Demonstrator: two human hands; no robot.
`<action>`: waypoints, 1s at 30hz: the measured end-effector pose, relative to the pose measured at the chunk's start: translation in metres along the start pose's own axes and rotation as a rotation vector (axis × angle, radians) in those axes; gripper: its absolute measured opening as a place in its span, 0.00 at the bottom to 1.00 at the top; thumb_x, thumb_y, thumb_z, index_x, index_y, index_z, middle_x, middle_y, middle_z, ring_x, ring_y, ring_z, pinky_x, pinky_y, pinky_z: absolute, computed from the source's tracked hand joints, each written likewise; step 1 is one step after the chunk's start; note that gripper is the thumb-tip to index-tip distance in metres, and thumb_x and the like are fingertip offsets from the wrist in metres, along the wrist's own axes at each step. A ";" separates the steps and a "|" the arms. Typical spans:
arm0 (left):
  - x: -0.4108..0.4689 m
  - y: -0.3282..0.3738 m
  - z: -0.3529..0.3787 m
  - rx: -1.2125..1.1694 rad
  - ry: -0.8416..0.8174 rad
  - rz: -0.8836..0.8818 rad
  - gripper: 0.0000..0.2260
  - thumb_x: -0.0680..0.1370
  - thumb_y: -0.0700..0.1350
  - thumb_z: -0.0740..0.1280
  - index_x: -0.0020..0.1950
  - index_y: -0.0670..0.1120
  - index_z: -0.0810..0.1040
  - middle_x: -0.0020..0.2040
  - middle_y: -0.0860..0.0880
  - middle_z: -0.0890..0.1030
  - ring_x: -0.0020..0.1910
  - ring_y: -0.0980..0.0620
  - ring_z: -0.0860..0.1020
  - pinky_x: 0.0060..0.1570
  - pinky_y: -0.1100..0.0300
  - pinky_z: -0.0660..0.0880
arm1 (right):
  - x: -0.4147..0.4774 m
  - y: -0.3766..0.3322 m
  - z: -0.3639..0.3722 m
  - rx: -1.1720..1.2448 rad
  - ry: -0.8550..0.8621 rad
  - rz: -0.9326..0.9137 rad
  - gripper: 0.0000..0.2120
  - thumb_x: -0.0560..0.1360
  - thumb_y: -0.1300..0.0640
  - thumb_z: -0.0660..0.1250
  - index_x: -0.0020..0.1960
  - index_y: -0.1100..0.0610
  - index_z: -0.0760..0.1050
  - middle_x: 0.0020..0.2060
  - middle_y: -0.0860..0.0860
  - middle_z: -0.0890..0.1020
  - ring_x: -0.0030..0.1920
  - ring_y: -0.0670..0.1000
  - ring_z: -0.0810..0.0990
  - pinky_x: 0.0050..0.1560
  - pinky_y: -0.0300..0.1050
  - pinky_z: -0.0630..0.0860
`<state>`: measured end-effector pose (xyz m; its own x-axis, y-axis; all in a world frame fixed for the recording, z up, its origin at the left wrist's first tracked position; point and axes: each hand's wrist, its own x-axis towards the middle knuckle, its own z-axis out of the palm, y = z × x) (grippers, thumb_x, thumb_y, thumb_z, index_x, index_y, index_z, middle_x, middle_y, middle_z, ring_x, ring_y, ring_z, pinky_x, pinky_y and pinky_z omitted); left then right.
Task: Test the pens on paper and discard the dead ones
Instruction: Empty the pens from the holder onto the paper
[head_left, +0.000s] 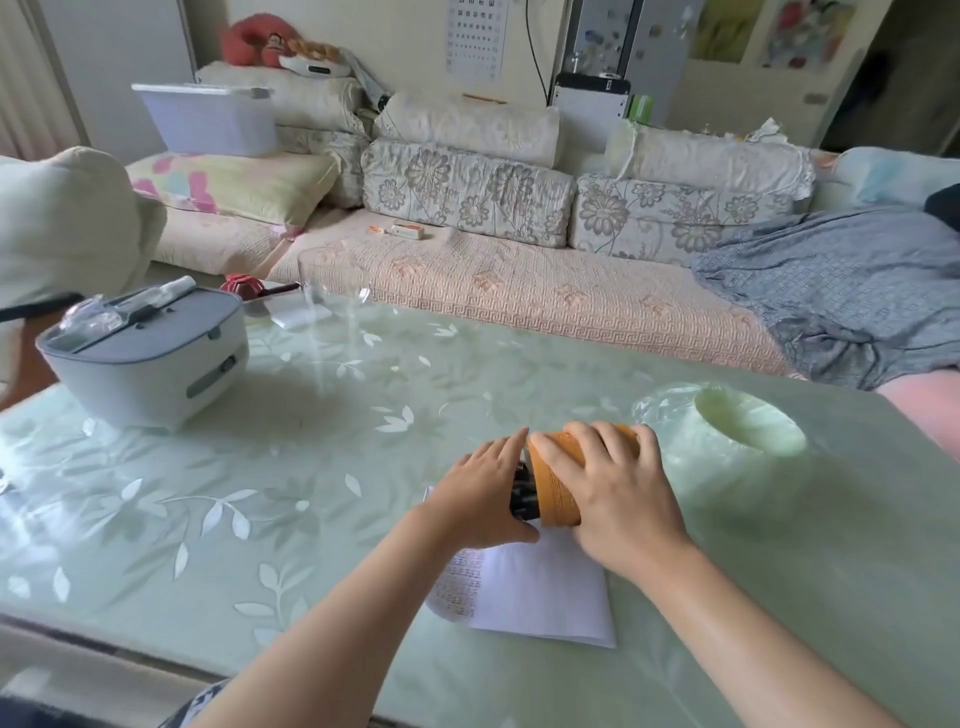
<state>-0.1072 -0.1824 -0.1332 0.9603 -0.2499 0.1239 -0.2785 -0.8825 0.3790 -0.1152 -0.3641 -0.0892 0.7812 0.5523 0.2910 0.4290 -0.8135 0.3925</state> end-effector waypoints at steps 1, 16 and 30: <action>0.002 0.000 0.002 0.016 0.001 0.000 0.50 0.66 0.59 0.74 0.79 0.49 0.48 0.74 0.52 0.63 0.73 0.50 0.61 0.72 0.54 0.60 | -0.002 0.000 0.001 -0.003 -0.006 -0.001 0.44 0.58 0.53 0.74 0.72 0.46 0.65 0.61 0.55 0.73 0.59 0.60 0.73 0.62 0.63 0.64; -0.005 0.010 0.018 0.112 -0.089 0.092 0.41 0.72 0.65 0.66 0.79 0.56 0.51 0.75 0.54 0.60 0.73 0.50 0.59 0.72 0.52 0.59 | -0.034 0.029 0.001 -0.184 -0.084 0.067 0.49 0.53 0.62 0.74 0.72 0.47 0.62 0.64 0.57 0.70 0.64 0.61 0.70 0.66 0.60 0.60; -0.006 0.014 0.039 0.261 -0.030 0.071 0.29 0.78 0.60 0.58 0.77 0.56 0.55 0.75 0.53 0.61 0.73 0.48 0.61 0.72 0.53 0.56 | -0.066 0.060 -0.008 -0.252 -0.161 0.198 0.48 0.56 0.62 0.74 0.72 0.46 0.60 0.66 0.57 0.68 0.66 0.61 0.67 0.67 0.61 0.60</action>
<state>-0.1162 -0.2094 -0.1646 0.9397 -0.3228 0.1134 -0.3355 -0.9343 0.1206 -0.1444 -0.4481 -0.0776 0.9078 0.3369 0.2496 0.1529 -0.8203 0.5511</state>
